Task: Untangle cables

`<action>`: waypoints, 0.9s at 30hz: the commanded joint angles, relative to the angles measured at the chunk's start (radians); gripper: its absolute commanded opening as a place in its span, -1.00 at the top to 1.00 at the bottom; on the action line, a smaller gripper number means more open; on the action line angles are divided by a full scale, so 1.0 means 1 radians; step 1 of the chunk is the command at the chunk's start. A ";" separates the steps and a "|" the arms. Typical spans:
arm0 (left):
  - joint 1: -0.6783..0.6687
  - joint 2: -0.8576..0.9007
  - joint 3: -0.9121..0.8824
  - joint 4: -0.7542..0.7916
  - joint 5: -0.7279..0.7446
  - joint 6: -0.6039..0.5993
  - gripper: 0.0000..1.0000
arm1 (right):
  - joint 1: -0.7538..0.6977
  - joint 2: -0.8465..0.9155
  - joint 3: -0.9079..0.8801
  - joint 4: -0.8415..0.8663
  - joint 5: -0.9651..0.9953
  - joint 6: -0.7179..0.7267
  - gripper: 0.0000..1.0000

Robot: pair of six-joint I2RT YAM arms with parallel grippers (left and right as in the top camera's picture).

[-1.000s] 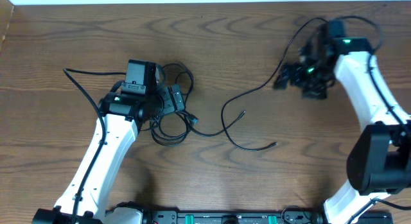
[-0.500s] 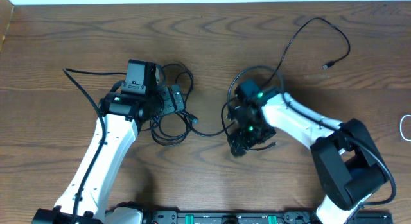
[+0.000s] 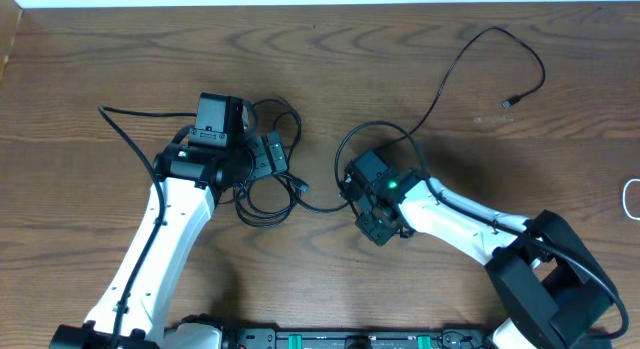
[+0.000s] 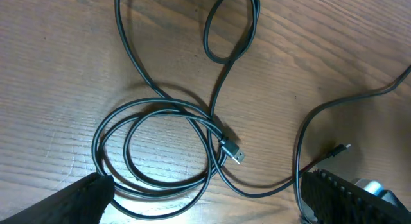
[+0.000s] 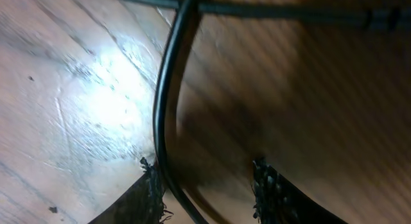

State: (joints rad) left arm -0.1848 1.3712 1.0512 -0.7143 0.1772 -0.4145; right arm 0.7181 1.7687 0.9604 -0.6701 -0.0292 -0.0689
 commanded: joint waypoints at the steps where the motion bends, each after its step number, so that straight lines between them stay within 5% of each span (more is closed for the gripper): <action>1: 0.002 0.001 -0.001 -0.003 -0.013 0.007 -0.99 | 0.011 0.088 -0.093 -0.040 0.001 0.065 0.34; 5: 0.002 0.001 -0.001 -0.003 -0.013 0.007 -0.99 | 0.011 0.089 -0.100 -0.014 0.001 0.125 0.98; 12: 0.002 0.001 -0.001 -0.003 -0.013 0.007 -0.99 | -0.060 0.084 -0.061 -0.090 0.159 0.311 0.99; 27: 0.002 0.001 -0.001 -0.003 -0.013 0.007 -0.99 | -0.459 -0.249 0.237 -0.134 0.017 0.156 0.98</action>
State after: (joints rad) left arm -0.1848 1.3712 1.0512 -0.7139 0.1768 -0.4145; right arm 0.3168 1.6096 1.1496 -0.8001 0.0799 0.1623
